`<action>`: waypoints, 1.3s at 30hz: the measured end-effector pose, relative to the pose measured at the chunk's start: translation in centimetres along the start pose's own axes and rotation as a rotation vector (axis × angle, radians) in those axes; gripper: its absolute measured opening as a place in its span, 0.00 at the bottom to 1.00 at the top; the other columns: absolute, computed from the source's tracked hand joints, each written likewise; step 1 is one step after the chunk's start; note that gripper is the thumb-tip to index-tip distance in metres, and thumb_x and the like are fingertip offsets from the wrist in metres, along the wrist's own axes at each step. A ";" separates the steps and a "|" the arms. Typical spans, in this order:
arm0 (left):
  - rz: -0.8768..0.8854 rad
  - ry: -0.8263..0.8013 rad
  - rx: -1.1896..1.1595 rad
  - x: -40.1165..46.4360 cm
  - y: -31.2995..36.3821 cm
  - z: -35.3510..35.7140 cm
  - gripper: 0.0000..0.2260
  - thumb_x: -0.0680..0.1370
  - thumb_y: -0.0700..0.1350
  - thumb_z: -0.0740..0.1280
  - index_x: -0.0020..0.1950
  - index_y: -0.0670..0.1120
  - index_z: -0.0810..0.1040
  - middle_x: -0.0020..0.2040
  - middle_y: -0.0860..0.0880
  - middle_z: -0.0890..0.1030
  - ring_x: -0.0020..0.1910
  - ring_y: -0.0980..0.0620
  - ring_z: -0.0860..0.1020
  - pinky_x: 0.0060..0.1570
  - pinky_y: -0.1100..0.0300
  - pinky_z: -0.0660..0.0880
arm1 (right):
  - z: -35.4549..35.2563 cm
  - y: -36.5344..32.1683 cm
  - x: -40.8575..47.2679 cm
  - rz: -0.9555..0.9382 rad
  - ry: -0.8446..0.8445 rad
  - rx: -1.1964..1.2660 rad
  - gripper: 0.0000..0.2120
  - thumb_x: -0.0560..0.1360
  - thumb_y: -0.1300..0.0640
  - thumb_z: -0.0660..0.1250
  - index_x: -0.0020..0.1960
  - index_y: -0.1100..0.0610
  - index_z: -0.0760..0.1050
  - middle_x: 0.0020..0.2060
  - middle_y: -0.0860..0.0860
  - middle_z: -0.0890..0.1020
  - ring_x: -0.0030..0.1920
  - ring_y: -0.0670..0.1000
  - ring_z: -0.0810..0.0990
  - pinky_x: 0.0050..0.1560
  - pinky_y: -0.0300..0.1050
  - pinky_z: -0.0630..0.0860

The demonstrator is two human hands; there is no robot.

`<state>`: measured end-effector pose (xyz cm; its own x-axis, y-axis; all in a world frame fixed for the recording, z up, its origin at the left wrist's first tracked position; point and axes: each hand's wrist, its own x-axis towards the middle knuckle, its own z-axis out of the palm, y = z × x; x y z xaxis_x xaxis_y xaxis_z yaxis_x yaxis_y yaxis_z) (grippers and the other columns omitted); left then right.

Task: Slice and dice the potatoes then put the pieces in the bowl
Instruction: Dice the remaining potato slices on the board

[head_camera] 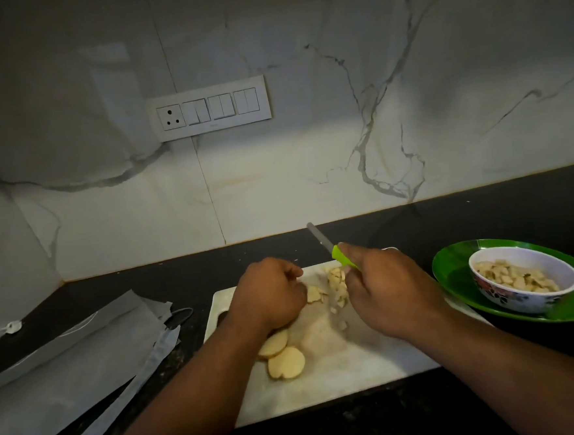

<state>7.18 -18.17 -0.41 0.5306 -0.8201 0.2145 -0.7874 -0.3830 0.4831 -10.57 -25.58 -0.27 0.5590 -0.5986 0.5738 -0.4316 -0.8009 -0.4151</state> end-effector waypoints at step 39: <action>0.226 -0.195 0.073 1.3 0.3 0.5 0.10 0.80 0.45 0.73 0.60 0.53 0.87 0.58 0.56 0.85 0.54 0.59 0.81 0.63 0.59 0.78 | -0.8 1.2 -0.5 0.082 -0.263 0.135 0.11 0.79 0.53 0.60 0.54 0.49 0.81 0.36 0.47 0.82 0.37 0.47 0.79 0.38 0.46 0.77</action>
<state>7.45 -19.54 -0.36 0.2748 -0.9514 0.1392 -0.9027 -0.2054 0.3781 -11.98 -26.20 -0.49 0.6980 -0.6307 0.3391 -0.3947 -0.7340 -0.5527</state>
